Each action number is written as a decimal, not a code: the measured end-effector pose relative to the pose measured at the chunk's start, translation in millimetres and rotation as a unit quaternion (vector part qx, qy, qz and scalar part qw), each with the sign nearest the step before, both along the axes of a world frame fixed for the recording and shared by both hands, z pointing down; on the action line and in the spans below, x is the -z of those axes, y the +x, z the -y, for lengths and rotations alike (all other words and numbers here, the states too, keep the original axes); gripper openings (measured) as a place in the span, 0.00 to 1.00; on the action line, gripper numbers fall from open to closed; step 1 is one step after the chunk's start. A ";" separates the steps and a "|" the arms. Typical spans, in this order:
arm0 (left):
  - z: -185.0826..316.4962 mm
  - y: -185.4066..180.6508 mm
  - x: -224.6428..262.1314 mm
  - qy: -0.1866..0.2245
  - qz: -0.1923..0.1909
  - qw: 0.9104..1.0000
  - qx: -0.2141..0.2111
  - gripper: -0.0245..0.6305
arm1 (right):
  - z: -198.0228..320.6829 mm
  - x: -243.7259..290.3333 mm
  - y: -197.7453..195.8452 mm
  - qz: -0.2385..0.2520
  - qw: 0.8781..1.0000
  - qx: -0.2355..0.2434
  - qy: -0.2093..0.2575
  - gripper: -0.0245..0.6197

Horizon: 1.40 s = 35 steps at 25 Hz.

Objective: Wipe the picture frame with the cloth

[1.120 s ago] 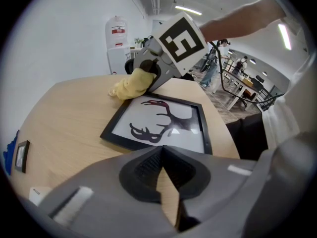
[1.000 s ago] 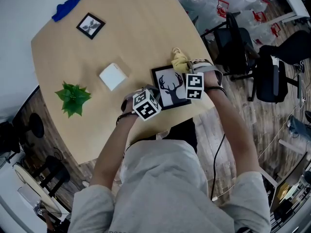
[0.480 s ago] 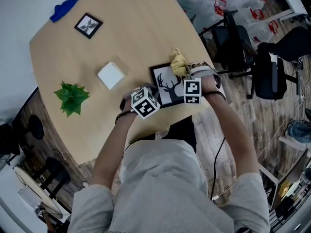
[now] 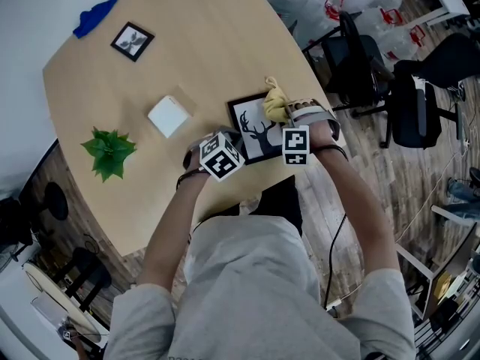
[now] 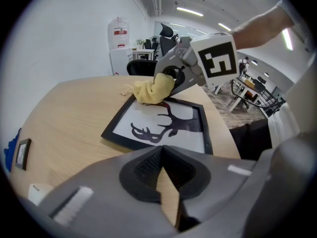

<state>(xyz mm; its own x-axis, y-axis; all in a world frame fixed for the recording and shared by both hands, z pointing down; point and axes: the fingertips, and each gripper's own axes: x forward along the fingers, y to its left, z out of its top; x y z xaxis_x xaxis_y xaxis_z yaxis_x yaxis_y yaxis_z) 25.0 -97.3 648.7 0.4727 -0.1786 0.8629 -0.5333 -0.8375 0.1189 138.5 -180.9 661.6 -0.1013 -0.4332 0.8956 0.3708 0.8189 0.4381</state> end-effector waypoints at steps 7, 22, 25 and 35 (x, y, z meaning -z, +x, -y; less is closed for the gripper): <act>-0.7 -0.2 -0.5 0.009 0.005 1.000 -0.012 0.12 | -16.1 -0.3 4.7 0.003 1.000 -0.010 -0.004 0.16; -1.7 0.0 -0.9 0.021 0.009 0.999 -0.037 0.12 | -58.8 -0.1 22.0 -0.009 0.999 -0.028 -0.014 0.16; -1.9 -0.3 -0.5 0.022 0.008 0.999 -0.037 0.12 | -68.8 -0.3 25.6 -0.014 0.999 -0.029 -0.016 0.16; -2.0 1.2 0.2 0.026 0.004 0.999 -0.031 0.12 | -98.0 0.3 37.9 -0.023 0.999 -0.032 -0.021 0.16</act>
